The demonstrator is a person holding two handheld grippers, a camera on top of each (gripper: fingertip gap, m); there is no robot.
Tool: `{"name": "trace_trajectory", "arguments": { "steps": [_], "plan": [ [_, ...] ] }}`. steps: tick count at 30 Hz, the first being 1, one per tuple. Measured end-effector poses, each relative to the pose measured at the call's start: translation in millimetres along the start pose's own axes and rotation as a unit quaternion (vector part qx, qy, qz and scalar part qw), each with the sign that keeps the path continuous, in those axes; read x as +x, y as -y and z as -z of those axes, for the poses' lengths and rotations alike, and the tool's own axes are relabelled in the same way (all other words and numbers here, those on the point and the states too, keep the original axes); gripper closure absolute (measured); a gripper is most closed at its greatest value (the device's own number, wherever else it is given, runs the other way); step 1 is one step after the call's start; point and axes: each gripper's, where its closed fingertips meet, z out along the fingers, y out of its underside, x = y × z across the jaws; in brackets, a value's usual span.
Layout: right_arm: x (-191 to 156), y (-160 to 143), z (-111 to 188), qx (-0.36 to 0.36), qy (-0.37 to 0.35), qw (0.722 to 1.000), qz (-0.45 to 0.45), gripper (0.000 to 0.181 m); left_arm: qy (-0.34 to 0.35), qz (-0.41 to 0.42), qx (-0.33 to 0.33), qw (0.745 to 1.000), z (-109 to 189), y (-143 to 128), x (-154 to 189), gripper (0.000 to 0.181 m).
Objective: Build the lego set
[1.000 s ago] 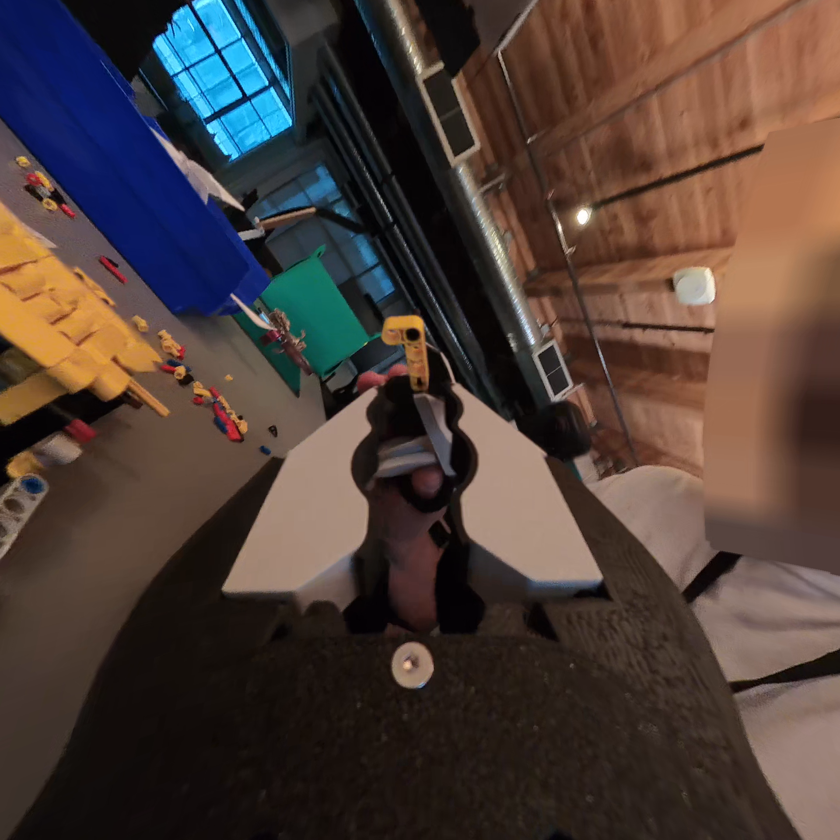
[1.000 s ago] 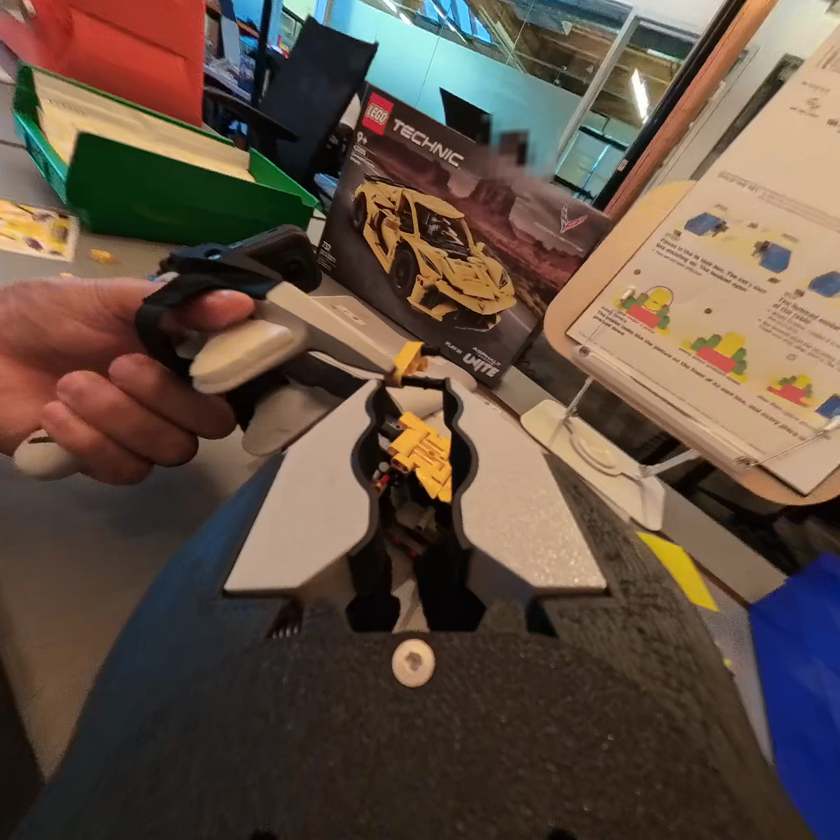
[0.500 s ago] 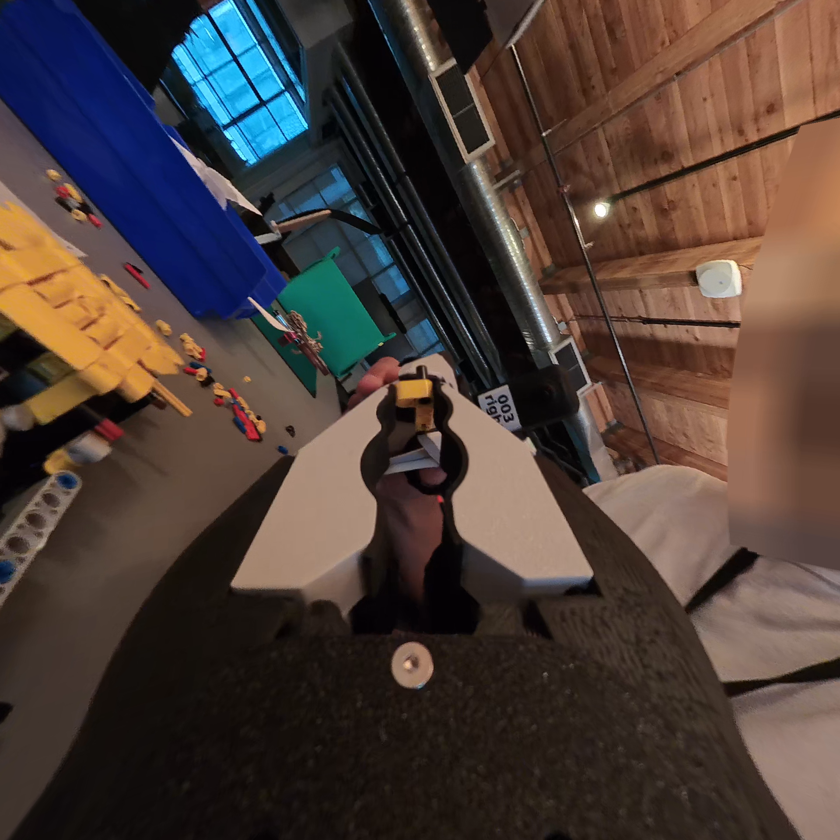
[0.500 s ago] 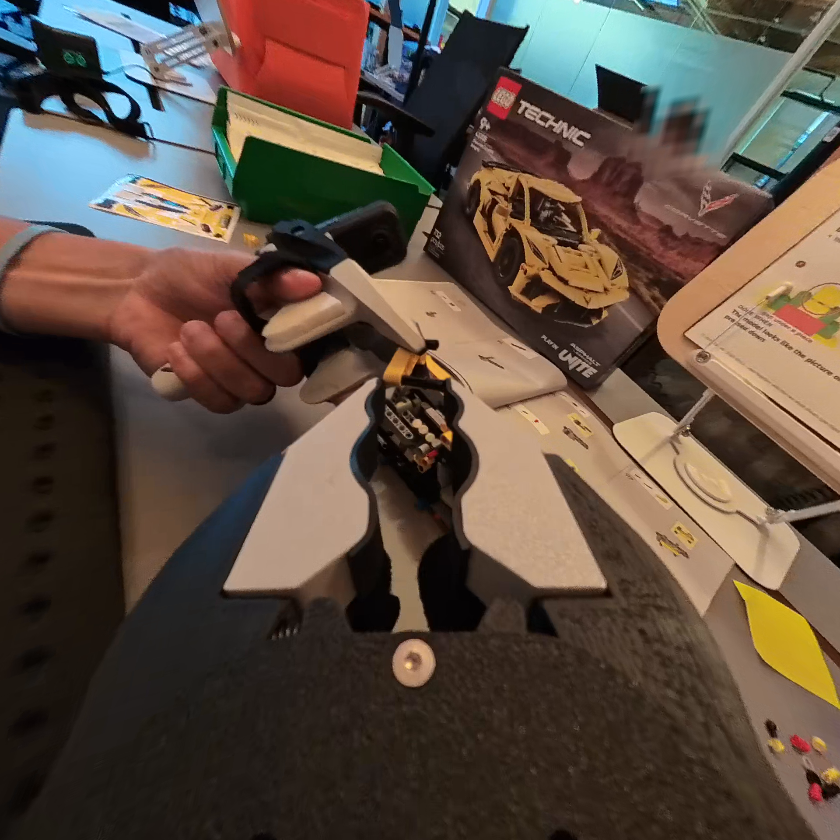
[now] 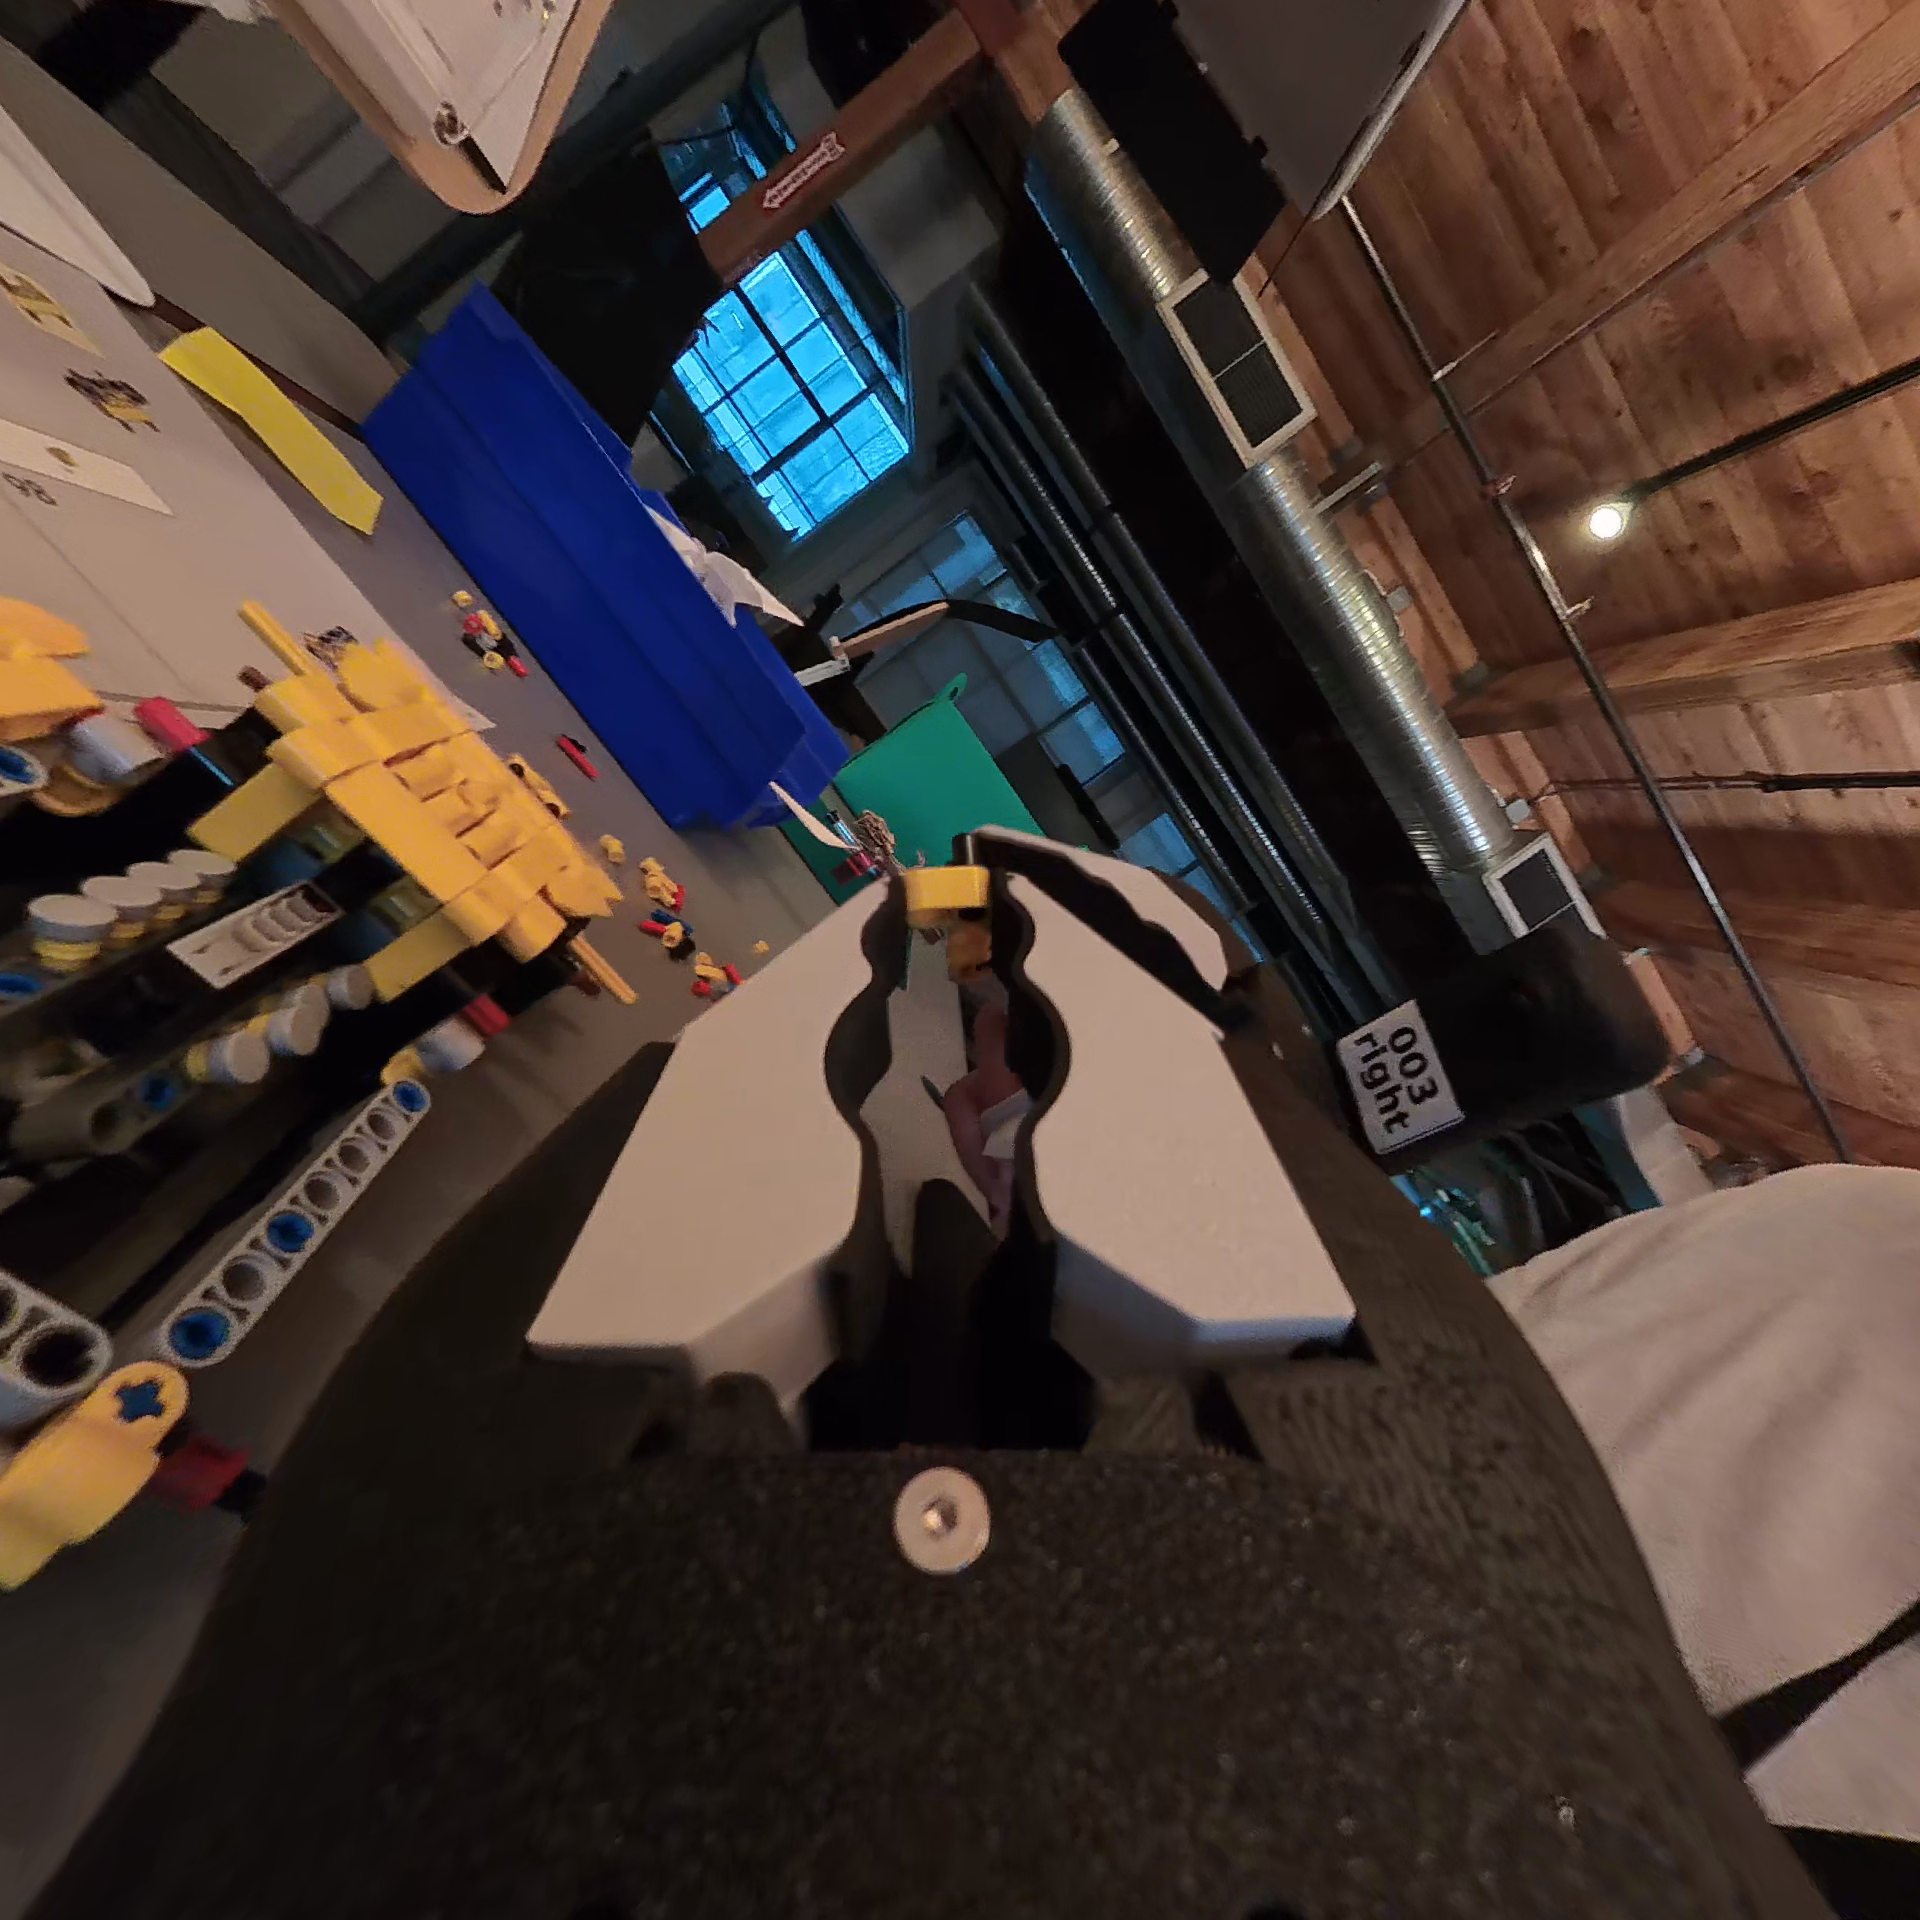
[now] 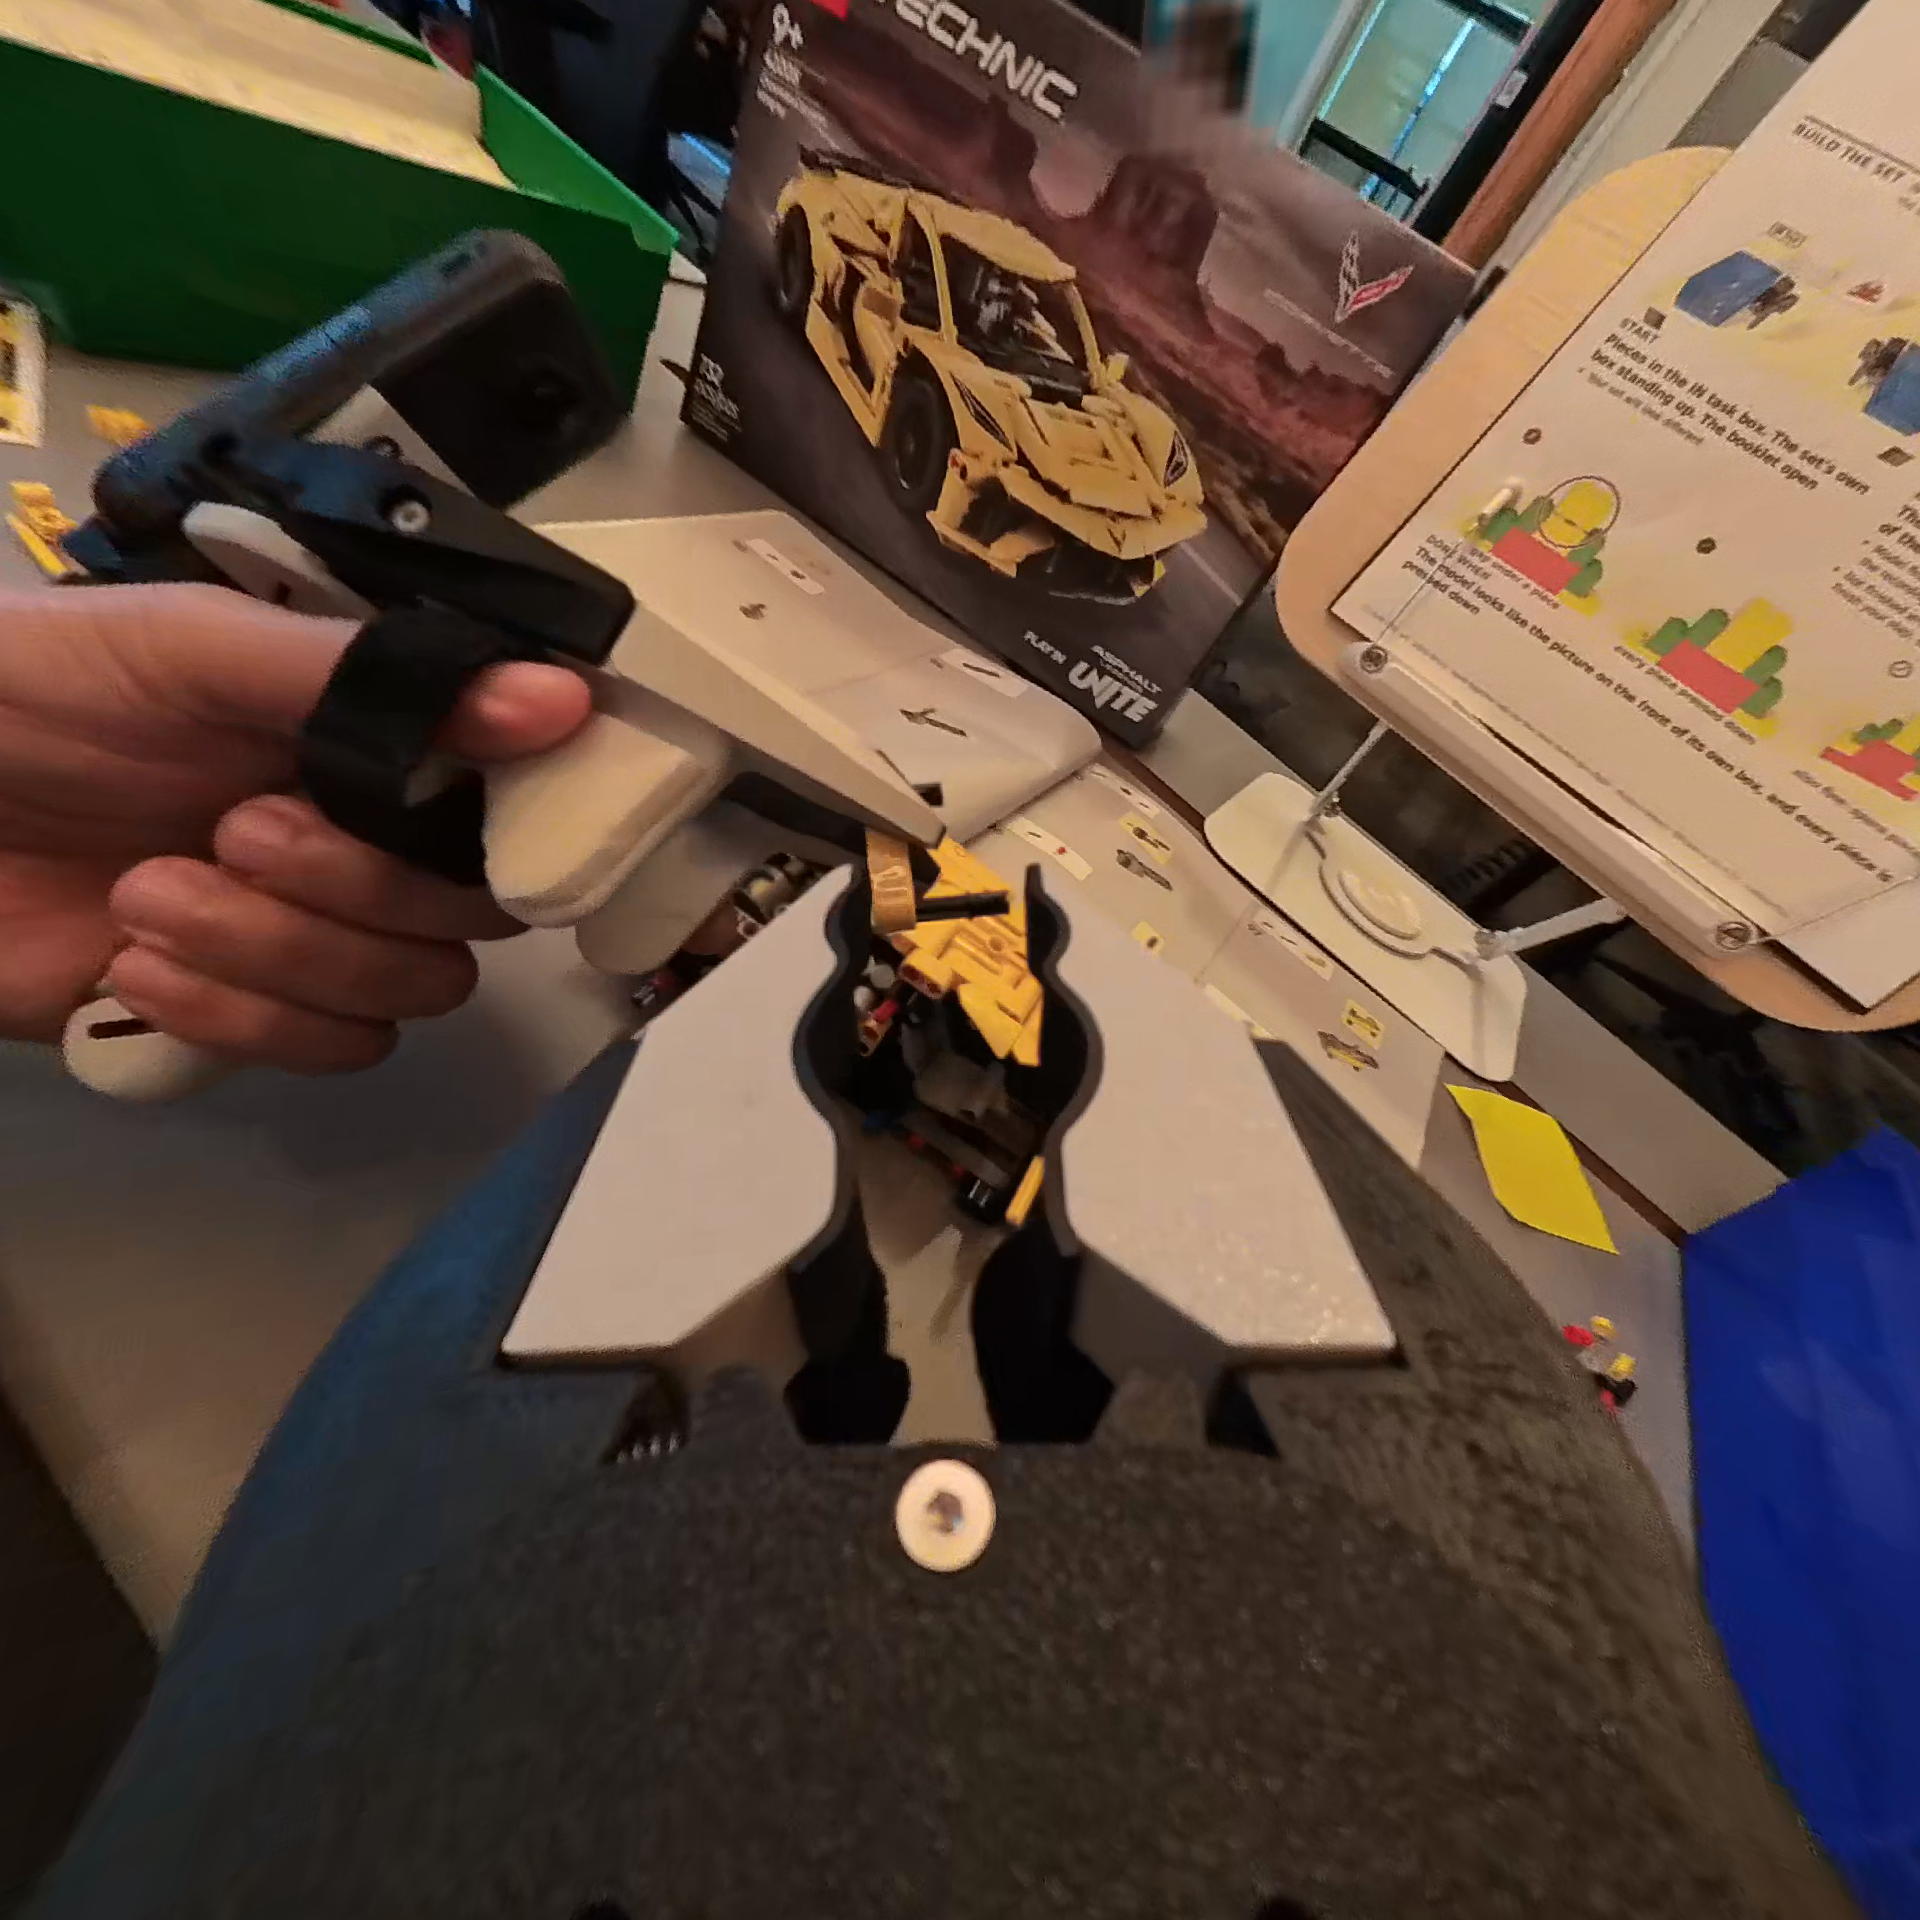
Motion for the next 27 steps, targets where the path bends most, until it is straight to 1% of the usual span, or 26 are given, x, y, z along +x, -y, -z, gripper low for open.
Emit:
{"name": "trace_trajectory", "arguments": {
  "steps": [2, 3, 4, 6, 11, 13, 15, 18, 21, 24, 27],
  "plan": [
    [2.4, -0.8, -1.5, -0.010, -0.013, 1.000, 0.010, 0.148, 0.008, -0.014, -0.004, 1.000, -1.1, -1.6, -0.1, 0.166],
    [1.8, -1.7, -2.3, -0.015, -0.011, 1.000, 0.014, 0.148, 0.015, -0.022, -0.003, 1.000, -1.2, -1.6, -1.1, 0.166],
    [-1.4, -4.4, -3.6, -0.025, -0.001, 1.000, 0.018, 0.155, 0.019, -0.027, -0.004, 0.999, -1.3, -2.0, -1.7, 0.166],
    [-2.3, -9.8, -5.8, -0.043, 0.001, 0.999, 0.023, 0.155, 0.026, -0.031, -0.008, 0.999, -1.5, -3.1, -3.3, 0.166],
    [-1.8, -10.6, -4.8, -0.055, 0.004, 0.998, 0.023, 0.156, 0.029, -0.043, -0.012, 0.999, -2.8, -4.8, -2.4, 0.166],
    [-1.4, -11.7, -4.1, -0.069, 0.002, 0.997, 0.032, 0.156, 0.038, -0.061, -0.011, 0.997, -3.8, -5.8, -2.4, 0.166],
    [-0.5, -9.0, -3.0, -0.068, -0.005, 0.997, 0.037, 0.157, 0.038, -0.074, -0.004, 0.997, -4.6, -4.8, 0.1, 0.165],
    [-3.2, -11.6, -3.3, -0.081, 0.001, 0.996, 0.032, 0.160, 0.039, -0.070, 0.000, 0.997, -4.5, -5.0, -0.9, 0.165],
    [-7.3, -13.6, -4.8, -0.083, 0.013, 0.996, 0.020, 0.161, 0.037, -0.062, 0.002, 0.997, -4.3, -4.7, -1.5, 0.166],
    [-2.0, -12.6, -6.7, -0.061, 0.004, 0.998, 0.025, 0.159, 0.042, -0.061, -0.002, 0.997, -4.2, -4.3, -3.3, 0.166],
    [0.3, -15.5, -7.0, -0.062, 0.012, 0.997, 0.054, 0.158, 0.047, -0.066, -0.034, 0.996, -4.1, -9.2, -6.6, 0.166]
  ]
}}
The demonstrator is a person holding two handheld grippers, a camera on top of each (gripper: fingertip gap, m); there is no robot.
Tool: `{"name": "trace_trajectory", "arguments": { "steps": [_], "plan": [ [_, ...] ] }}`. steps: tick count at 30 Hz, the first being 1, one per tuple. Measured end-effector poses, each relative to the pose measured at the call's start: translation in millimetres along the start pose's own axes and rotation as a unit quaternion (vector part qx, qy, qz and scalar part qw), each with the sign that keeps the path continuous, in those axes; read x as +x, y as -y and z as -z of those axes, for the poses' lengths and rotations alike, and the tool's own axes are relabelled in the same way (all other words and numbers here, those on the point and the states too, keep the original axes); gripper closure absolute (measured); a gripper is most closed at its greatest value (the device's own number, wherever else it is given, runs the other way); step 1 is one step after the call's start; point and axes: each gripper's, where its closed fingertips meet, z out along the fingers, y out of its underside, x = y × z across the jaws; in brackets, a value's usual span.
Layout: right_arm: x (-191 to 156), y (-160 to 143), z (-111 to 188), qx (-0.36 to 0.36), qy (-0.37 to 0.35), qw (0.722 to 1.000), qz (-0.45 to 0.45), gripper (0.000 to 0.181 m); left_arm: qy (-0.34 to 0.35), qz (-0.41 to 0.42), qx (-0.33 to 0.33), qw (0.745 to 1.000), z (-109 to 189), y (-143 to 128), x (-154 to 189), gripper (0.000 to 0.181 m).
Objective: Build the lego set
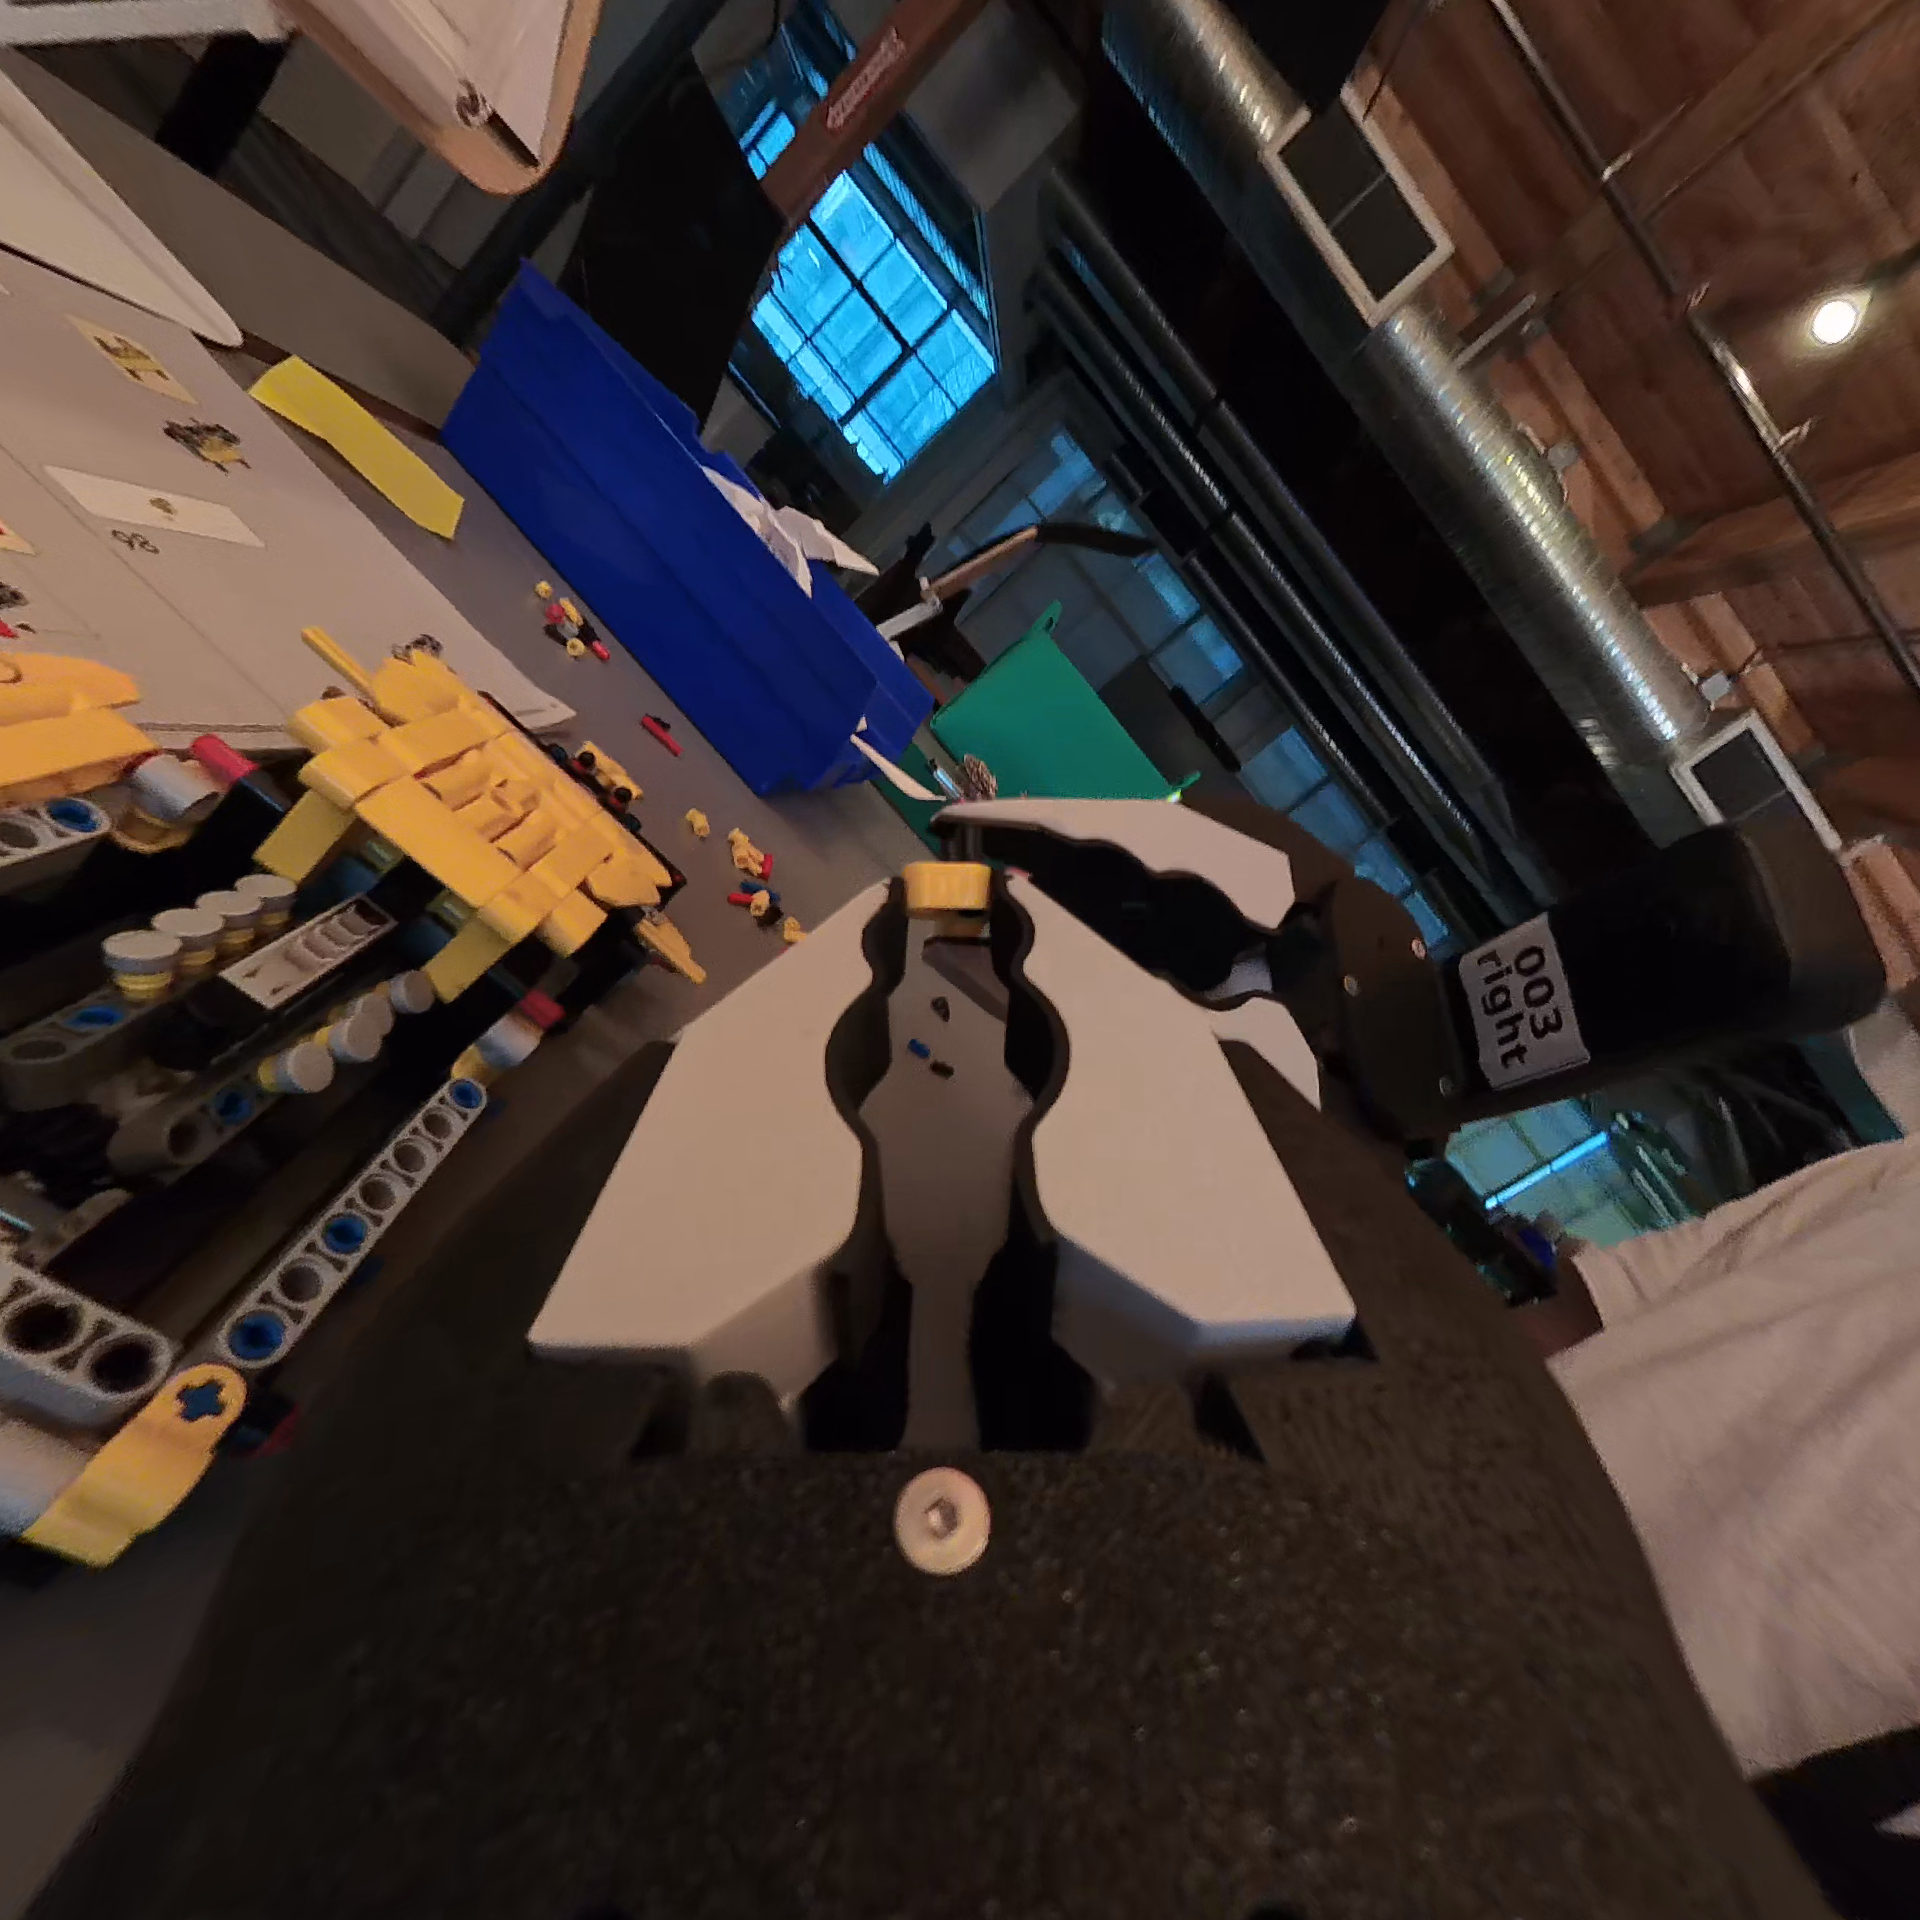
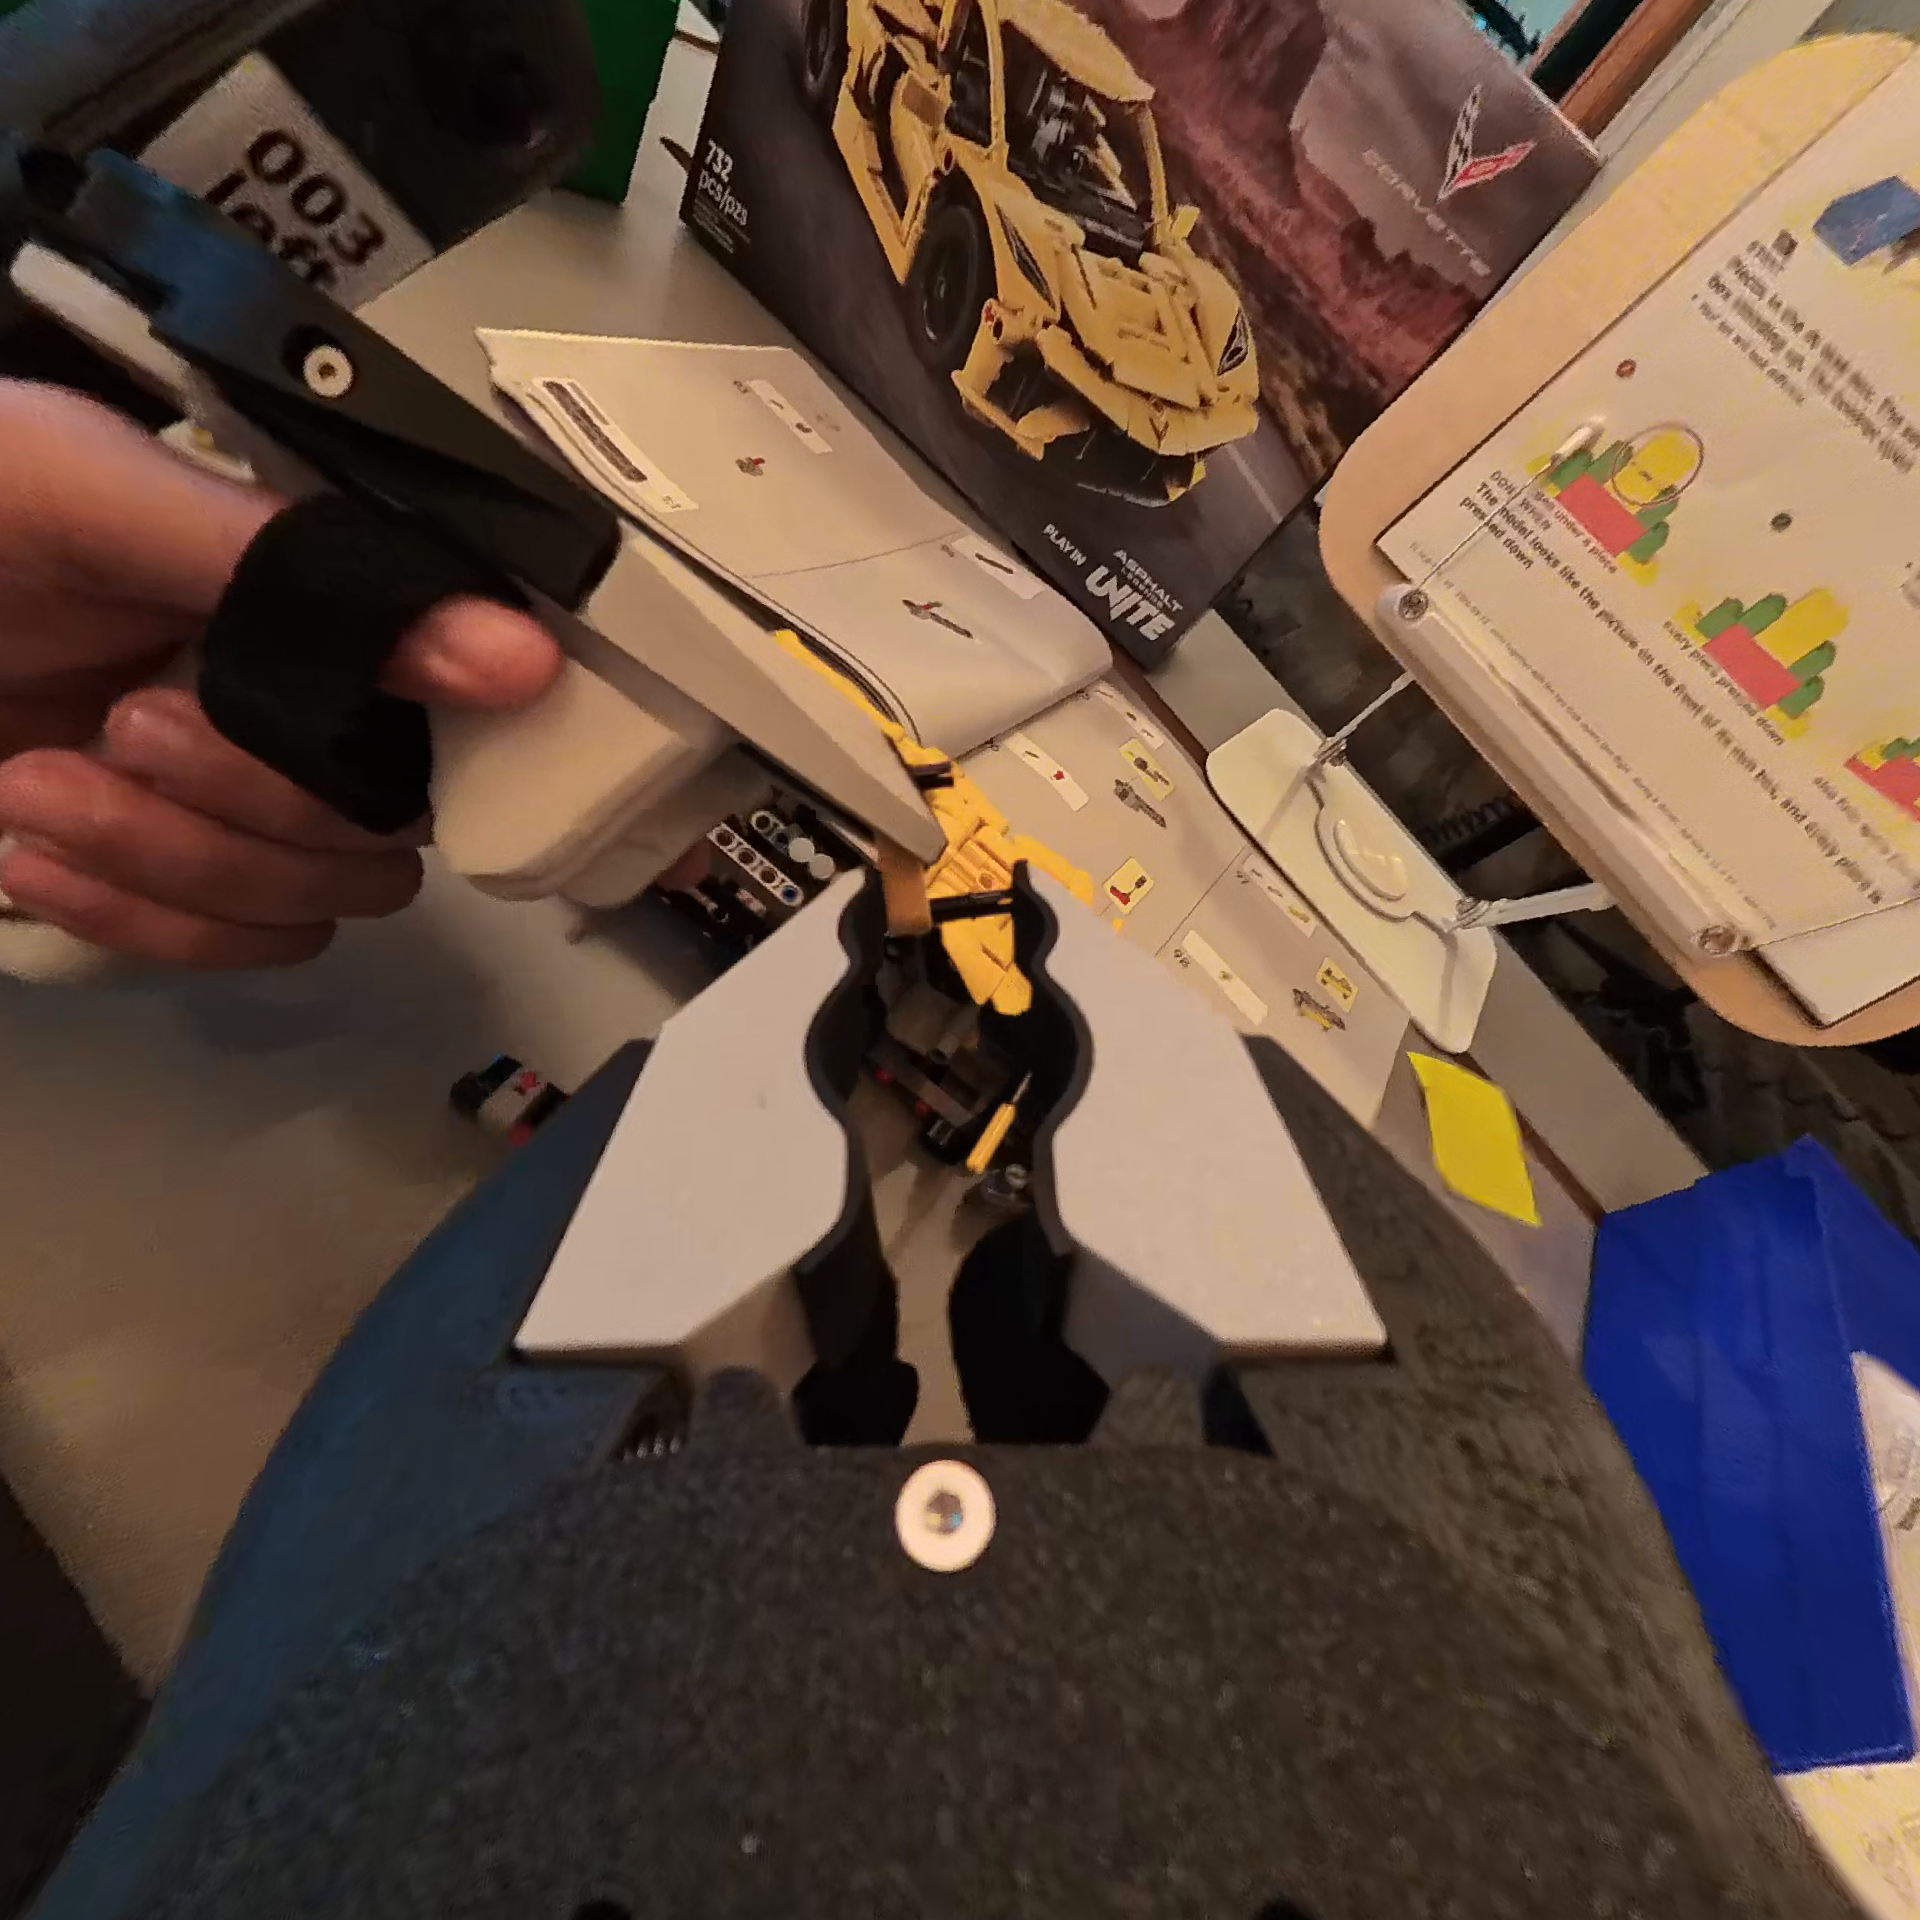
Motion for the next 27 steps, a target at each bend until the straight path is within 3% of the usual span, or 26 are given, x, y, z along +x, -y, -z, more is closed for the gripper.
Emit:
{"name": "trace_trajectory", "arguments": {
  "steps": [5, 11, 14, 27],
  "plan": [
    [-1.2, -3.8, 5.5, 0.004, 0.016, 0.990, 0.142, 0.158, 0.000, -0.028, -0.060, 0.998, 0.0, -13.3, 0.7, 0.166],
    [-0.4, 1.1, 8.1, -0.003, 0.022, 0.996, 0.083, 0.150, -0.004, -0.012, -0.040, 0.999, -2.2, -11.9, 3.1, 0.166],
    [0.3, 2.4, 7.7, -0.005, 0.013, 0.996, 0.086, 0.157, 0.002, -0.016, -0.035, 0.999, -0.9, -9.7, 1.5, 0.166],
    [-1.8, -3.3, 4.6, -0.021, 0.014, 0.996, 0.090, 0.157, 0.006, -0.013, -0.047, 0.999, -0.4, -12.7, -1.0, 0.166]
  ]
}}
